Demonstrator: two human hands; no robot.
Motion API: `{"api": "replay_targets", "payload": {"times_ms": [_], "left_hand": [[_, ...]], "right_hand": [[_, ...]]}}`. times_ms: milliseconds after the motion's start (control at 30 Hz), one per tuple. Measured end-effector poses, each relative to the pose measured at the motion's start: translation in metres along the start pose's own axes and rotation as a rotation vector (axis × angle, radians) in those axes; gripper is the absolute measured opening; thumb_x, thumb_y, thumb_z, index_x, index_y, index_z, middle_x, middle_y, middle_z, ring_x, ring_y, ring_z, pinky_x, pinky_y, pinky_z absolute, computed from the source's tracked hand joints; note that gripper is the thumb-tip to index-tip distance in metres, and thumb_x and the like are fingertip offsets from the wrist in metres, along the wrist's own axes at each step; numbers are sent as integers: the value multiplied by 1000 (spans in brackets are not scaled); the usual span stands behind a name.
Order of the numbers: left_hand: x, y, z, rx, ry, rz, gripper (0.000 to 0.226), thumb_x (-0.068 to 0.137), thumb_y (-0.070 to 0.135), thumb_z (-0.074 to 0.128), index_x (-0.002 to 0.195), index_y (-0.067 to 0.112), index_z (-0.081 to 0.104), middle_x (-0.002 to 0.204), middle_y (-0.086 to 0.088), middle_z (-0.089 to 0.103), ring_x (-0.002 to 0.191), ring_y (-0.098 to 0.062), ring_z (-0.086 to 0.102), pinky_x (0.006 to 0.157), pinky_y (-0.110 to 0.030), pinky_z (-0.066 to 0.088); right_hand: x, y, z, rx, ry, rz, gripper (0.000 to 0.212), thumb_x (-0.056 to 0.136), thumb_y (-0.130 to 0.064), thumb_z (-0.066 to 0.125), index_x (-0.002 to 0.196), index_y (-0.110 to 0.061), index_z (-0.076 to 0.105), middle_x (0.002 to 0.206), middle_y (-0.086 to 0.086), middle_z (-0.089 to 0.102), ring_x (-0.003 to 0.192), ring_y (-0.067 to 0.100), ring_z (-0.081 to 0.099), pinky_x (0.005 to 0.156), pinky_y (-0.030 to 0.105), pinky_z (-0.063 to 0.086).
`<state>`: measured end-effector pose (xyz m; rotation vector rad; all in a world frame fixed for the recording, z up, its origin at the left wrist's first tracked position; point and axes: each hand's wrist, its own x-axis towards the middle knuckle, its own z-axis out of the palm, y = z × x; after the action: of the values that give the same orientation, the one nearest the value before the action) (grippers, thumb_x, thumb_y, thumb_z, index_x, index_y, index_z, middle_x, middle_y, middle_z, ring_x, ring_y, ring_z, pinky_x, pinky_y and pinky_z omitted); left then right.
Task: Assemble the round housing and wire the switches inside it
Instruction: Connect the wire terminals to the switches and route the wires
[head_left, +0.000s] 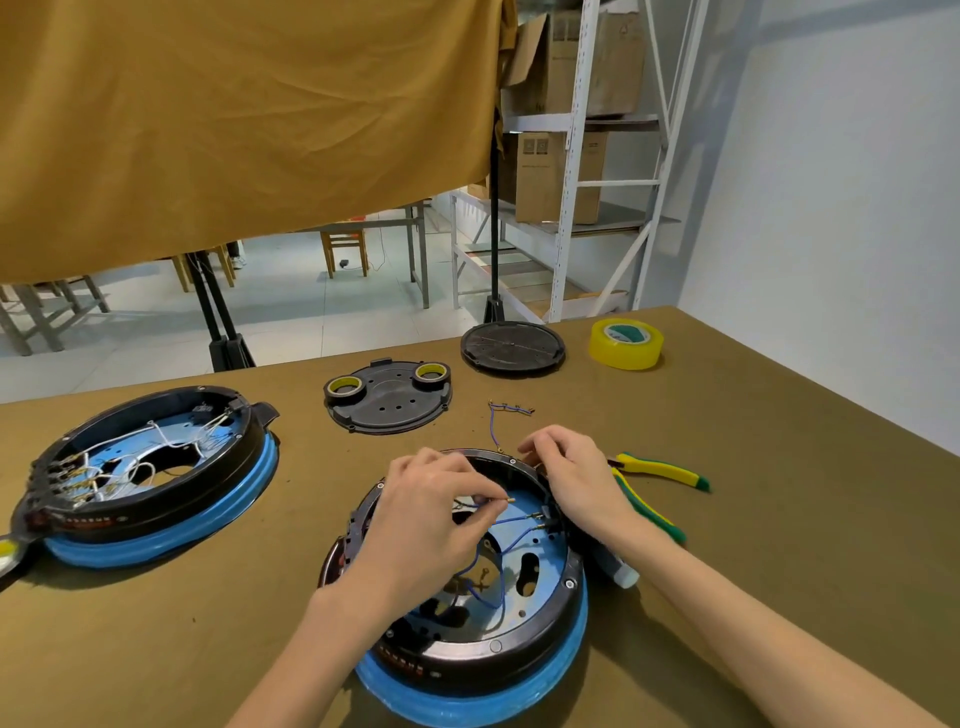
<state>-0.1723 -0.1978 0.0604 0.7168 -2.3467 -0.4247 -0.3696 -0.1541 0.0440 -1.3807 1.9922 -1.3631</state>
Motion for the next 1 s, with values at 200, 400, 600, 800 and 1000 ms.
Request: {"api": "replay_targets", "payload": {"times_ms": [200,400,600,800,1000], "left_hand": [[6,4,13,-94,-169,-136,7,92,41,73,95,41,79,80,20,65,86,2,60,97,-42,49],[12,9,20,-60,-176,-148,5,91,43,73,91,45,77,77,24,64,87,4,57,102,-40,41],[11,10,24,7,-171,-151,9,94,45,68,93,44,76,76,22,62,85,4,52,93,-30,27],[12,9,26,-6,-189,-170,10,94,47,67,93,44,76,77,21,62,83,5,51,95,-31,26],[14,10,26,-33,-197,-176,8,93,44,69,92,43,77,78,20,63,84,2,53,95,-35,34]], "right_hand": [[-2,14,10,-10,30,82,34,109,-16,38,98,-17,70,97,-5,67,95,9,61,78,21,44],[-5,13,11,24,45,116,34,108,-17,40,95,-16,72,95,-2,69,93,13,64,81,29,50],[-6,13,10,34,38,118,34,108,-18,40,95,-15,72,92,-2,70,88,11,64,70,22,45],[-6,11,10,22,39,113,35,108,-18,41,95,-15,73,94,-1,70,90,13,65,74,26,50],[-5,12,10,33,43,114,35,107,-17,41,90,-15,72,89,-1,69,88,17,64,79,35,51]]}}
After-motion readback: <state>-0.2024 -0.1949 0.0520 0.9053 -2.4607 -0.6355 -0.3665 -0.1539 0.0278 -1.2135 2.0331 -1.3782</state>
